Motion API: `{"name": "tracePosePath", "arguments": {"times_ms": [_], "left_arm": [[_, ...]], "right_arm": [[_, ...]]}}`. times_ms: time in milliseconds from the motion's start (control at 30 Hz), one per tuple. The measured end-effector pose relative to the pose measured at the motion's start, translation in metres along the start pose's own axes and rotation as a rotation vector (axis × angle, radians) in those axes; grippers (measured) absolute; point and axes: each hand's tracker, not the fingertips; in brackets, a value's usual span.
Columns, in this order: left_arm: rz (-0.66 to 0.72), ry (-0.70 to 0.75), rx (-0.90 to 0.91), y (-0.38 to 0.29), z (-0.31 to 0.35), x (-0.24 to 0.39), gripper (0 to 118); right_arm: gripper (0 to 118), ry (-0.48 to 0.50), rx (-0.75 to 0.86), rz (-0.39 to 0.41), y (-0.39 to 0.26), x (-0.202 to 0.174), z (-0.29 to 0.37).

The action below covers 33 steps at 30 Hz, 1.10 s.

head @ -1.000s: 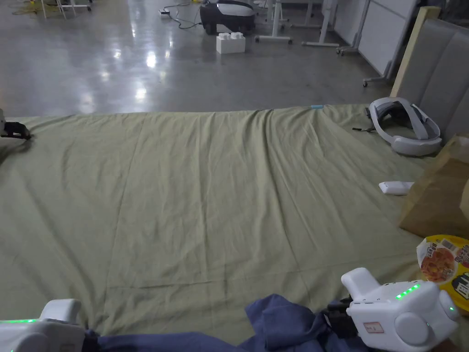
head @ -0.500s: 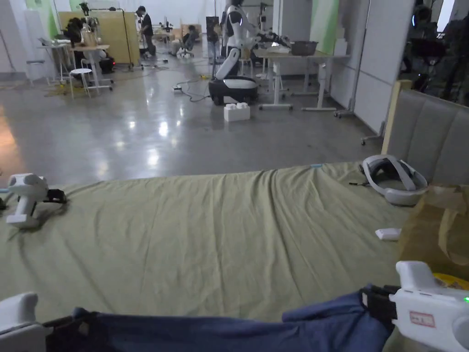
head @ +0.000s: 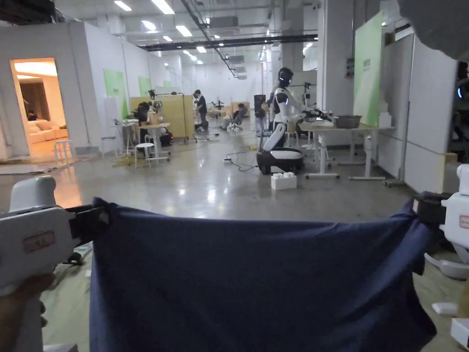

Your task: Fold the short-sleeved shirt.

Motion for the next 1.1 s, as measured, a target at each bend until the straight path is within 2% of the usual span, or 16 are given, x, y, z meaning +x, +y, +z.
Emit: {"name": "tracePosePath", "arguments": {"times_ms": [167,467,600,633,767,800,1000,1033,1100], "left_arm": [[-0.009,0.032,0.063,0.04,0.005,-0.006,6],[-0.04,0.093,0.119,0.088,-0.028,-0.009,6],[-0.06,0.104,0.11,0.094,-0.05,-0.009,6],[-0.061,0.113,0.101,0.095,-0.058,-0.009,6],[-0.079,0.139,0.09,0.094,-0.081,-0.006,6],[-0.08,0.144,0.093,0.095,-0.085,-0.006,6],[-0.052,0.163,0.095,0.093,-0.128,-0.011,6],[-0.061,0.169,0.085,0.093,-0.136,-0.011,6],[-0.068,0.168,0.081,0.089,-0.146,-0.015,6]], "right_arm": [[18,-0.047,0.069,0.108,0.061,-0.028,-0.004],[18,-0.1,0.112,0.143,0.123,-0.052,-0.037],[18,-0.133,0.105,0.147,0.114,-0.044,-0.027],[18,-0.16,0.092,0.152,0.122,-0.049,-0.05],[18,-0.177,0.074,0.161,0.121,-0.048,-0.049],[18,-0.119,0.076,0.155,0.118,-0.06,-0.09],[17,-0.122,0.022,0.156,0.107,-0.061,-0.152],[17,-0.151,0.066,0.169,0.104,-0.071,-0.134],[17,-0.153,0.084,0.19,0.097,-0.076,-0.14]]}}
